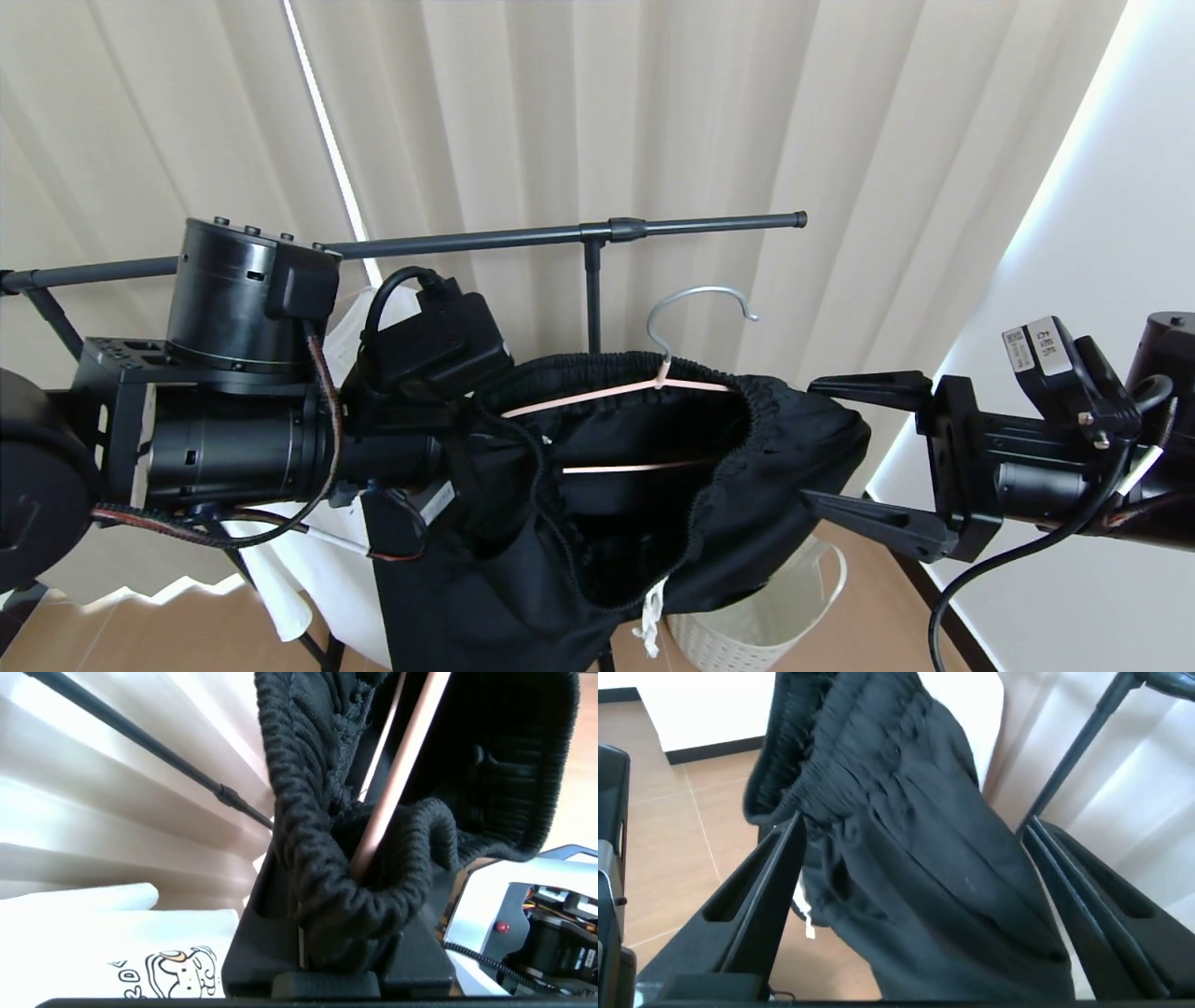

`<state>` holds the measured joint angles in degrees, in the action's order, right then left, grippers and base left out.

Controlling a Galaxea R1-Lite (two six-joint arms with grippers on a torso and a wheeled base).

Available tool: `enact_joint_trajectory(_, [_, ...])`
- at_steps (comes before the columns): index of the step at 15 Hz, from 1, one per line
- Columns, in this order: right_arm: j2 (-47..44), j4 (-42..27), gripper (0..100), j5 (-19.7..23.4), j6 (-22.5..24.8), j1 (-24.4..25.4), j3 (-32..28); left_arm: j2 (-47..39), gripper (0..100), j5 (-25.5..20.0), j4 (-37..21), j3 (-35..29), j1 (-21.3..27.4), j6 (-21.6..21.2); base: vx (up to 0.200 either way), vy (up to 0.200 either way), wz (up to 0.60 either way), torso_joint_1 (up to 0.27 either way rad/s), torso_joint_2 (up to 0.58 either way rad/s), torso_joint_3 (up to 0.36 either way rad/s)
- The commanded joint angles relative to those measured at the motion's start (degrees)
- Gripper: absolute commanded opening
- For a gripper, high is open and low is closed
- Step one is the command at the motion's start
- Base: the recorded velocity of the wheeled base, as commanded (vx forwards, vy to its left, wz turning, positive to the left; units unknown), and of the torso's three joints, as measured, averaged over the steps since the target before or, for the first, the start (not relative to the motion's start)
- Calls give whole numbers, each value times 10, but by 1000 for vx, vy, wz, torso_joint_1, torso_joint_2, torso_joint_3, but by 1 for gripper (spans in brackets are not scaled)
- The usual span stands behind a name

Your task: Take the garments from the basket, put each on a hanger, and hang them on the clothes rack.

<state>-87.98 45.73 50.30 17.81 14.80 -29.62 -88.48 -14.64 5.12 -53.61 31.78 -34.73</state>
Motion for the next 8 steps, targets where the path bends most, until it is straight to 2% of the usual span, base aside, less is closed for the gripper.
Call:
enact_joint_trajectory(1, [-25, 1, 100, 26, 0, -25, -6, 16, 0, 0, 1, 11, -6, 5, 0, 0, 0, 0, 0, 0])
enact_joint_trajectory(3, [-48, 13, 100, 47, 0, -44, -10, 29, 0, 0, 1, 19, -8, 8, 0, 0, 0, 0, 0, 0])
enact_joint_trajectory(5, [-83, 59, 100, 48, 0, -47, -1, 45, 0, -1, 0, 22, -15, 16, 0, 0, 0, 0, 0, 0])
enact_joint_trajectory(8, [-113, 78, 100, 49, 1, -47, 5, 60, 0, -1, 0, 25, -16, 31, 0, 0, 0, 0, 0, 0])
